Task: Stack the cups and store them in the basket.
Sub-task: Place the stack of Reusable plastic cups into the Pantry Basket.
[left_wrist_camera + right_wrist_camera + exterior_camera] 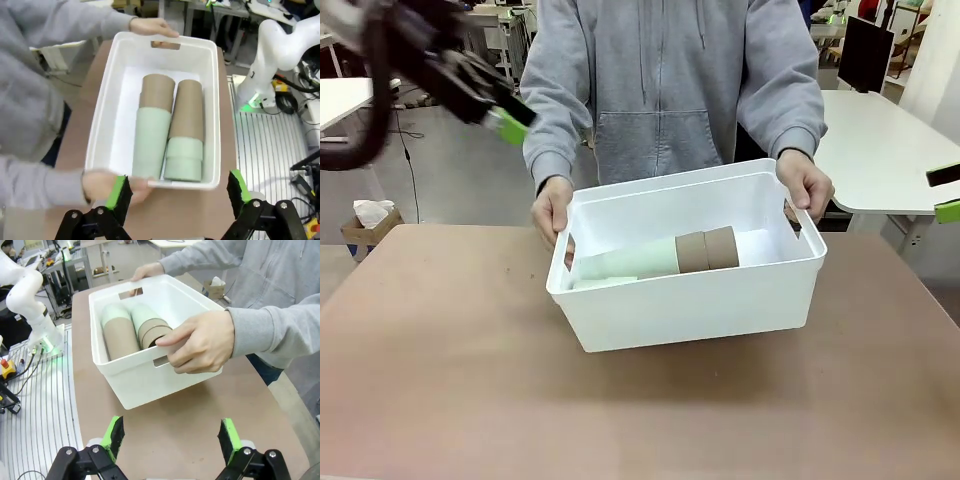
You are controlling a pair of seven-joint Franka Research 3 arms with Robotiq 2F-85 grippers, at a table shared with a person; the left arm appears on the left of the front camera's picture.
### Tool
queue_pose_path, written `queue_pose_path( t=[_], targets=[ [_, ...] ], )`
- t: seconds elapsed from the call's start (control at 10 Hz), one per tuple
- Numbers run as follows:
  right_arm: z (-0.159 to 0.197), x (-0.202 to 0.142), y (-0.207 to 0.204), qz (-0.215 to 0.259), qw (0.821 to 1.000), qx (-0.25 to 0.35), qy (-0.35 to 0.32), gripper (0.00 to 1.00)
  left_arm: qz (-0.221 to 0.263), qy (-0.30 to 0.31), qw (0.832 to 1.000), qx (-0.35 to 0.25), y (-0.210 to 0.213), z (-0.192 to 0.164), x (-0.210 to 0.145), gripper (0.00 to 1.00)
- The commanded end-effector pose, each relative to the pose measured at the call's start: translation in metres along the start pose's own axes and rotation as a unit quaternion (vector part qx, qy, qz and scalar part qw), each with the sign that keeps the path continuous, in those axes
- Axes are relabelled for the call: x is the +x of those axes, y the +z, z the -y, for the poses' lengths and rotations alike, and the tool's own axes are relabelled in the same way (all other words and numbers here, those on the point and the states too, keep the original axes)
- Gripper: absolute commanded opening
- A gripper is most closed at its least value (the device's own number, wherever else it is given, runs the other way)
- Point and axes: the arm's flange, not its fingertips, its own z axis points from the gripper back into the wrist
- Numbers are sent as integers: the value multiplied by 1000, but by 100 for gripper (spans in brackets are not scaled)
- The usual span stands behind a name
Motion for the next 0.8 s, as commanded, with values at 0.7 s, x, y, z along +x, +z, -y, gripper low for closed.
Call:
queue_pose_path(
  t=[0.7],
  targets=[
    [1, 1, 0, 9, 1000, 1, 6, 100, 43, -23, 999, -8, 46, -2, -81, 100]
  ],
)
